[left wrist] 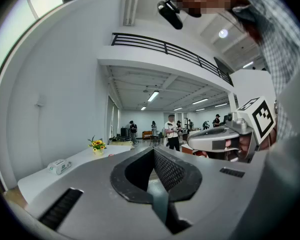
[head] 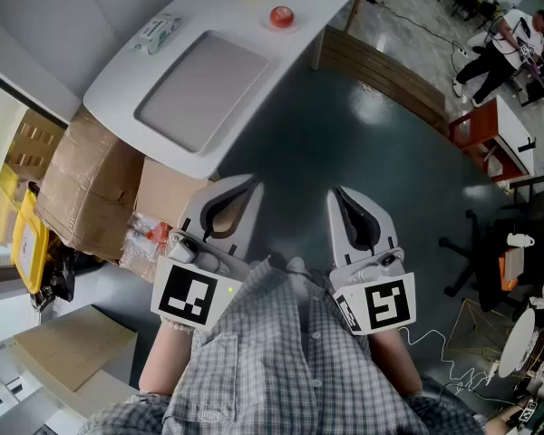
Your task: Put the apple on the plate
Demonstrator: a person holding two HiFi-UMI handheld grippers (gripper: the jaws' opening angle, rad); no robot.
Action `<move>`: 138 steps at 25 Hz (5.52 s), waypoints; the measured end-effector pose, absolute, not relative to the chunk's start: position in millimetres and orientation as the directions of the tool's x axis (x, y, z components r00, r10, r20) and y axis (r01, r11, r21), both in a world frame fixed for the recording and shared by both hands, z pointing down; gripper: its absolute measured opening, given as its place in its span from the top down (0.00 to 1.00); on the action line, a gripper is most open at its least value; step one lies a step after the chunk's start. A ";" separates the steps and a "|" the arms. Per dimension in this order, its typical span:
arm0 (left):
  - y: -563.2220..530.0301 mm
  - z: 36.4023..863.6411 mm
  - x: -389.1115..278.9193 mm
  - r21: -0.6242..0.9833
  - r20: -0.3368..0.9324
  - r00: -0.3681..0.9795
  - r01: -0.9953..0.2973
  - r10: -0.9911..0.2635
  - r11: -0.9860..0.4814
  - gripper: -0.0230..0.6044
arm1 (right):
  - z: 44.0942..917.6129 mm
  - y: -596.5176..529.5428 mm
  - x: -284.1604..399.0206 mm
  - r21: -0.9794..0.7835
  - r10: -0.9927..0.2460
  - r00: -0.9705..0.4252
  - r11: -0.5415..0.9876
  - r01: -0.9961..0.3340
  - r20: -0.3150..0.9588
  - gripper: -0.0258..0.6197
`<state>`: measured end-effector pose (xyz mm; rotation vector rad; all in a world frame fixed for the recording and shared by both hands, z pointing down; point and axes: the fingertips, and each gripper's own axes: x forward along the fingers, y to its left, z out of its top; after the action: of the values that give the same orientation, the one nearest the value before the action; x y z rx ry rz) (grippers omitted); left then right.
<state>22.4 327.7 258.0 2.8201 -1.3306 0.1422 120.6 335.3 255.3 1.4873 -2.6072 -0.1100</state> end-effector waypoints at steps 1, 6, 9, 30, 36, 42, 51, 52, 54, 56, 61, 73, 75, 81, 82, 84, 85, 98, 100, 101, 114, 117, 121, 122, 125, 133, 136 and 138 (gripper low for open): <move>327.3 258.3 22.1 -0.020 0.090 0.633 -0.771 -0.769 -0.636 0.95 | 255.9 335.0 120.1 0.132 -0.860 -0.503 0.510 -0.850 0.084 0.93; 327.1 259.4 22.3 -0.026 0.094 0.634 -0.769 -0.768 -0.639 0.95 | 256.7 334.6 118.8 0.136 -0.857 -0.508 0.515 -0.846 0.085 0.93; 327.4 258.7 22.0 -0.027 0.093 0.636 -0.767 -0.766 -0.641 0.95 | 256.7 335.2 118.5 0.137 -0.858 -0.507 0.514 -0.847 0.087 0.93; 335.4 257.9 20.0 -0.029 0.091 0.637 -0.766 -0.765 -0.642 0.95 | 257.7 343.0 119.8 0.120 -0.867 -0.491 0.498 -0.859 0.084 0.92; 338.9 258.7 19.1 -0.030 0.089 0.637 -0.767 -0.766 -0.641 0.95 | 258.7 345.6 119.6 0.113 -0.869 -0.488 0.495 -0.862 0.080 0.92; 341.9 259.4 15.2 -0.026 0.087 0.644 -0.762 -0.760 -0.648 0.95 | 261.6 347.2 119.9 0.098 -0.887 -0.453 0.461 -0.882 0.090 0.93; 330.7 261.1 32.0 -0.050 0.107 0.645 -0.756 -0.756 -0.652 0.95 | 265.1 338.8 135.7 0.076 -0.886 -0.456 0.462 -0.884 0.081 0.93; 327.0 261.3 35.6 -0.050 0.109 0.643 -0.758 -0.758 -0.650 0.95 | 265.3 334.5 140.0 0.077 -0.886 -0.457 0.462 -0.883 0.079 0.92; 318.1 262.3 42.7 -0.049 0.116 0.635 -0.764 -0.764 -0.643 0.95 | 265.8 323.1 149.0 0.075 -0.884 -0.461 0.466 -0.882 0.075 0.93; 306.9 263.7 51.6 -0.052 0.124 0.626 -0.771 -0.770 -0.635 0.95 | 266.4 309.4 159.1 0.068 -0.880 -0.470 0.475 -0.877 0.074 0.93; 271.1 259.7 84.4 -0.071 0.130 0.610 -0.780 -0.781 -0.621 0.95 | 264.6 269.3 189.5 0.066 -0.864 -0.498 0.503 -0.862 0.076 0.93; 189.9 252.0 148.5 -0.052 0.110 0.537 -0.837 -0.836 -0.544 0.95 | 253.8 178.8 251.0 0.105 -0.808 -0.585 0.589 -0.801 0.068 0.92; 177.5 251.4 156.6 -0.052 0.099 0.531 -0.842 -0.841 -0.538 0.95 | 253.8 167.6 259.6 0.116 -0.805 -0.590 0.593 -0.797 0.066 0.92; 153.2 252.9 174.1 -0.048 0.110 0.523 -0.847 -0.845 -0.530 0.95 | 260.5 141.5 280.4 0.089 -0.806 -0.586 0.592 -0.801 0.082 0.93; 149.2 253.9 172.8 -0.044 0.113 0.518 -0.850 -0.848 -0.525 0.95 | 262.2 137.4 279.7 0.086 -0.804 -0.589 0.595 -0.799 0.086 0.92; 139.5 256.4 167.7 -0.034 0.119 0.508 -0.856 -0.853 -0.515 0.95 | 265.7 128.4 275.2 0.084 -0.798 -0.596 0.602 -0.794 0.092 0.92; 133.6 257.9 164.3 -0.029 0.119 0.505 -0.859 -0.855 -0.511 0.95 | 267.4 123.1 271.8 0.083 -0.795 -0.599 0.606 -0.791 0.094 0.92; 15.9 257.3 110.5 0.017 0.099 0.500 -0.865 -0.860 -0.501 0.95 | 264.8 11.2 223.7 0.108 -0.796 -0.595 0.605 -0.789 0.112 0.92; -1.4 255.8 100.4 0.023 0.095 0.498 -0.866 -0.862 -0.499 0.95 | 262.2 -6.7 214.5 0.115 -0.796 -0.594 0.605 -0.788 0.112 0.92; -9.5 255.2 95.0 0.025 0.093 0.496 -0.868 -0.863 -0.496 0.95 | 261.4 -15.5 210.0 0.118 -0.796 -0.594 0.605 -0.788 0.113 0.92; -65.8 258.3 18.1 0.069 0.087 0.414 -0.910 -0.906 -0.409 0.95 | 266.5 -86.2 162.3 0.131 -0.778 -0.610 0.628 -0.767 0.151 0.93; -72.8 259.7 7.7 0.077 0.103 0.373 -0.927 -0.922 -0.367 0.95 | 268.5 -104.6 153.0 0.129 -0.755 -0.636 0.654 -0.745 0.157 0.93; -90.0 263.4 -7.6 0.070 0.112 0.310 -0.950 -0.944 -0.304 0.95 | 270.7 -135.5 139.9 0.132 -0.716 -0.678 0.698 -0.704 0.166 0.92; -96.2 264.3 -10.9 0.070 0.113 0.294 -0.955 -0.949 -0.288 0.95 | 271.2 -144.6 136.7 0.133 -0.703 -0.691 0.710 -0.691 0.167 0.92; -115.3 269.0 -16.4 0.078 0.131 0.233 -0.971 -0.964 -0.224 0.95 | 275.4 -173.6 129.6 0.127 -0.653 -0.735 0.757 -0.641 0.182 0.92; -163.2 286.9 -12.0 0.110 0.215 0.100 -0.991 -0.972 -0.078 0.95 | 301.0 -243.7 124.0 0.087 -0.483 -0.828 0.873 -0.480 0.284 0.92; -177.9 296.7 -6.1 0.124 0.254 0.050 -0.992 -0.966 -0.019 0.95 | 312.5 -269.0 127.9 0.063 -0.440 -0.842 0.894 -0.443 0.311 0.92; -186.3 302.9 -3.7 0.123 0.266 0.018 -0.992 -0.964 0.015 0.95 | 318.8 -284.4 128.3 0.055 -0.410 -0.851 0.908 -0.416 0.328 0.92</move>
<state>-3.7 -186.3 302.9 2.0226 -2.0196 0.1481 128.3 -284.4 318.8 0.6109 -2.7359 0.0263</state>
